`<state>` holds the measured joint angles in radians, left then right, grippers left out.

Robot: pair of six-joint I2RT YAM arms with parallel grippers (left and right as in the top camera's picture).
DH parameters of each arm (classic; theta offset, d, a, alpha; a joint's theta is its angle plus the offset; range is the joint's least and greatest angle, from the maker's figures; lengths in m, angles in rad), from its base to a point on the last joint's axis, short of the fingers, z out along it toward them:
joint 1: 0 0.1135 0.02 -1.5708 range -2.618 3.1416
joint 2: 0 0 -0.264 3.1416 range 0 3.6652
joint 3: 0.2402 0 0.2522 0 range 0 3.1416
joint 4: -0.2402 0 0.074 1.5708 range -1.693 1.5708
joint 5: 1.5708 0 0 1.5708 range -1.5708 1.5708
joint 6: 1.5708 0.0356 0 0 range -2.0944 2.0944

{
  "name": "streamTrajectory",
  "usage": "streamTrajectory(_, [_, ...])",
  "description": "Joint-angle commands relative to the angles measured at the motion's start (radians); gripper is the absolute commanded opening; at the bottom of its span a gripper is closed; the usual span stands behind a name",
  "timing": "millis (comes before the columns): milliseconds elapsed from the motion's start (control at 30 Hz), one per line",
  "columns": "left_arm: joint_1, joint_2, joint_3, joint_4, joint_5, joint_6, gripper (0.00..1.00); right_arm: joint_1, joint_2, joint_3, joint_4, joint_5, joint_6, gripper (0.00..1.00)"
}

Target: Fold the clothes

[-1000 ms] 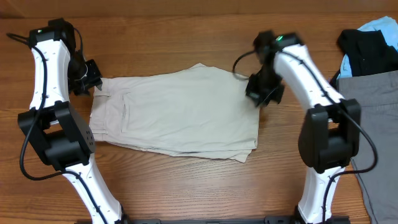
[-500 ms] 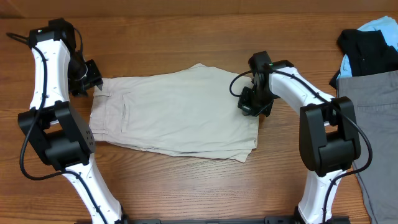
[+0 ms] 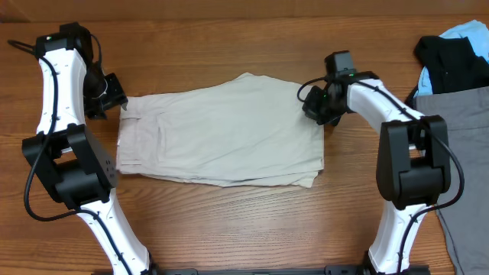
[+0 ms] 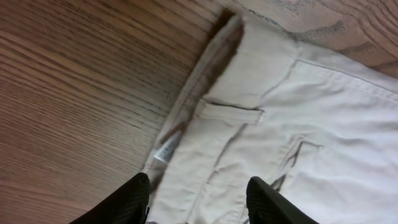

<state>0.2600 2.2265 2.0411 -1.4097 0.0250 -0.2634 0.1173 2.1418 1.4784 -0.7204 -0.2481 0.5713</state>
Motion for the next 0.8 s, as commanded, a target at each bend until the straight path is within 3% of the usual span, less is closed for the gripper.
streamTrajectory(0, [0.006, 0.003, 0.014, 0.004, -0.002, -0.003, 0.54, -0.064, 0.094, 0.018, 0.006, 0.135, -0.016, 0.04])
streamTrajectory(133, [0.0, 0.004, 0.009, 0.008, 0.001, -0.003, 0.56, -0.07, 0.094, 0.12, -0.06, 0.135, -0.031, 0.06])
streamTrajectory(200, [0.001, 0.005, 0.007, 0.004, 0.001, -0.003, 0.61, -0.07, 0.094, 0.184, -0.117, 0.135, -0.053, 0.19])
streamTrajectory(300, [0.001, 0.005, 0.007, -0.001, 0.002, 0.006, 0.67, -0.066, 0.092, 0.309, -0.239, 0.142, -0.06, 0.26])
streamTrajectory(367, [0.001, 0.005, 0.007, -0.008, 0.006, 0.026, 0.96, -0.066, 0.092, 0.408, -0.334, 0.142, -0.06, 0.35])
streamTrajectory(400, [0.0, 0.005, 0.007, -0.008, 0.018, 0.045, 1.0, -0.066, 0.092, 0.46, -0.383, 0.142, -0.06, 0.52])
streamTrajectory(433, [0.001, 0.005, 0.007, -0.006, 0.069, 0.094, 1.0, -0.066, 0.092, 0.532, -0.448, 0.137, -0.061, 1.0])
streamTrajectory(633, [0.003, 0.015, -0.003, 0.006, 0.191, 0.219, 1.0, -0.068, 0.092, 0.979, -0.849, 0.07, -0.131, 1.0])
streamTrajectory(767, [0.004, 0.045, -0.043, 0.021, 0.217, 0.243, 1.0, -0.068, 0.089, 1.143, -0.974, 0.064, -0.168, 1.0])
